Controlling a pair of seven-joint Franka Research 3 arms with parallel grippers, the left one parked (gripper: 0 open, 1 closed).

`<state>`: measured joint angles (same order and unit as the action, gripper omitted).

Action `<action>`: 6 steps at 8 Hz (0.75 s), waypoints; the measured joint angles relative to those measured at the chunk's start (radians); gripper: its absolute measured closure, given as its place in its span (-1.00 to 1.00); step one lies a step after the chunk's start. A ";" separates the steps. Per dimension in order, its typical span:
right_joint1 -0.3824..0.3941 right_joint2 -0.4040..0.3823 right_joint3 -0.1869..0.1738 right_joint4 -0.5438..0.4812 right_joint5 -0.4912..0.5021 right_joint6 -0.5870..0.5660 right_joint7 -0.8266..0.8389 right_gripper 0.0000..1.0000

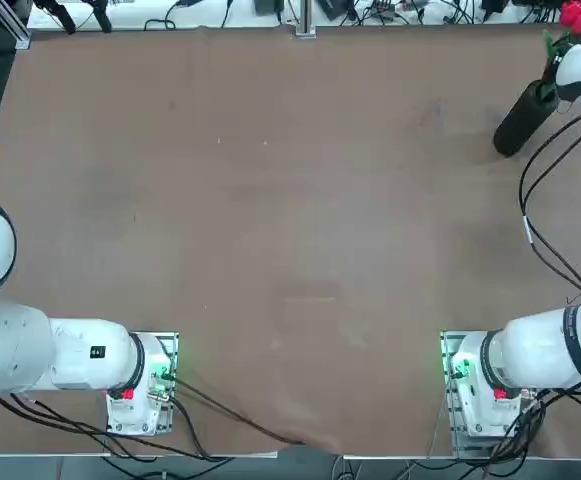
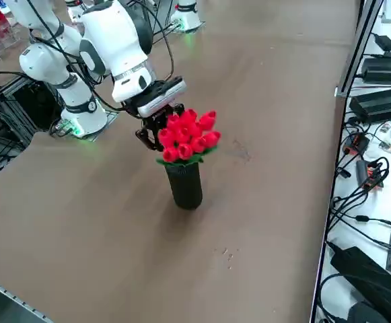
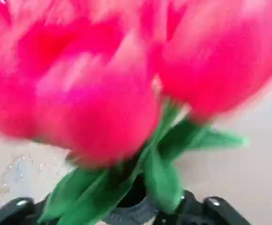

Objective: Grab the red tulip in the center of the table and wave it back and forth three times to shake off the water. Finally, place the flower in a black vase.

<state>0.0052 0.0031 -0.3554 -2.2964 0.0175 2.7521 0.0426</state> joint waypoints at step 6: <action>0.014 -0.144 0.002 0.185 0.000 -0.585 -0.003 -1.00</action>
<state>0.0187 -0.1410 -0.3532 -2.1117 0.0174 2.1672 0.0397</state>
